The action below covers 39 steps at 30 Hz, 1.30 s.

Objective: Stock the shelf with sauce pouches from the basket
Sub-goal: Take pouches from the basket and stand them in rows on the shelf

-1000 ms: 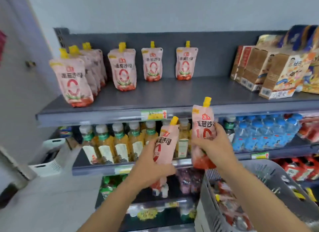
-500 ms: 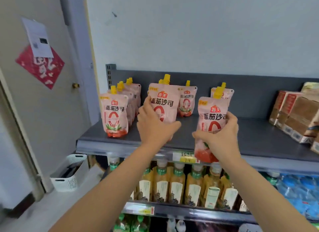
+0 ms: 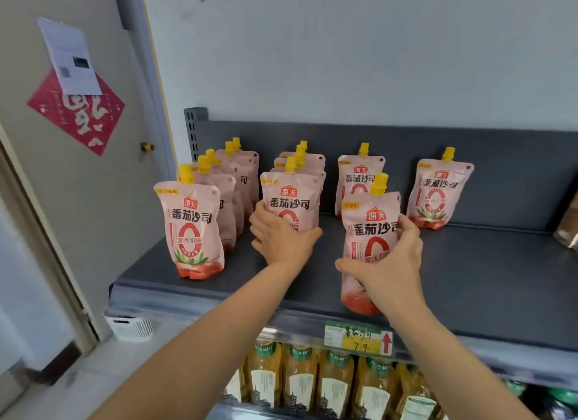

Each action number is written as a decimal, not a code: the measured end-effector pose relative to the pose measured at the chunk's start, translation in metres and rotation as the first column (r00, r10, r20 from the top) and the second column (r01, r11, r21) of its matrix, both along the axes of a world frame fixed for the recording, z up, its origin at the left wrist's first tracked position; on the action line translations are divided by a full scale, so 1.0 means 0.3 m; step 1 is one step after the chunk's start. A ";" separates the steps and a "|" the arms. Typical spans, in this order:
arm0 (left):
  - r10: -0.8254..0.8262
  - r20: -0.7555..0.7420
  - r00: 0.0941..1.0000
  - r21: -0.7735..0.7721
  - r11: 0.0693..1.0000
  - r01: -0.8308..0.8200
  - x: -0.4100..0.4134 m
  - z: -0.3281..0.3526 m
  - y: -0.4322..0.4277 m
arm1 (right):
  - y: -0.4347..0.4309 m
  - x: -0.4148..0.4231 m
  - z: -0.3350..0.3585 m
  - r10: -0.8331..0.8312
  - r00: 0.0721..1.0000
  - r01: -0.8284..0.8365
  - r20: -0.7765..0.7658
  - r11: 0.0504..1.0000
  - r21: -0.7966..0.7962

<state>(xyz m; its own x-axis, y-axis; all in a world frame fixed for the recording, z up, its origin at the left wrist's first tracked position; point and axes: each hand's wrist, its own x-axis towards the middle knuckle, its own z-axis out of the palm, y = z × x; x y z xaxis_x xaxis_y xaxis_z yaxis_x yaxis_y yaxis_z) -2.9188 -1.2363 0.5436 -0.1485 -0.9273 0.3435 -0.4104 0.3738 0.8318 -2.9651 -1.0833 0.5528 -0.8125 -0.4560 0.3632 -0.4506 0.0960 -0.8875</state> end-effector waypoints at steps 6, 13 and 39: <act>-0.051 -0.032 0.998 0.047 0.997 0.053 -0.030 0.011 -0.027 | -0.055 0.029 -0.012 -0.089 0.996 0.089 0.001 0.995 0.032; -0.192 -0.024 0.981 0.081 0.978 0.193 0.010 0.009 -0.040 | -0.112 0.076 0.000 -0.183 0.983 0.184 -0.023 0.982 0.052; -0.321 0.466 0.825 -0.382 0.768 0.514 0.365 -0.015 -0.049 | -0.117 0.186 -0.003 -0.082 0.990 0.105 -0.111 0.968 0.229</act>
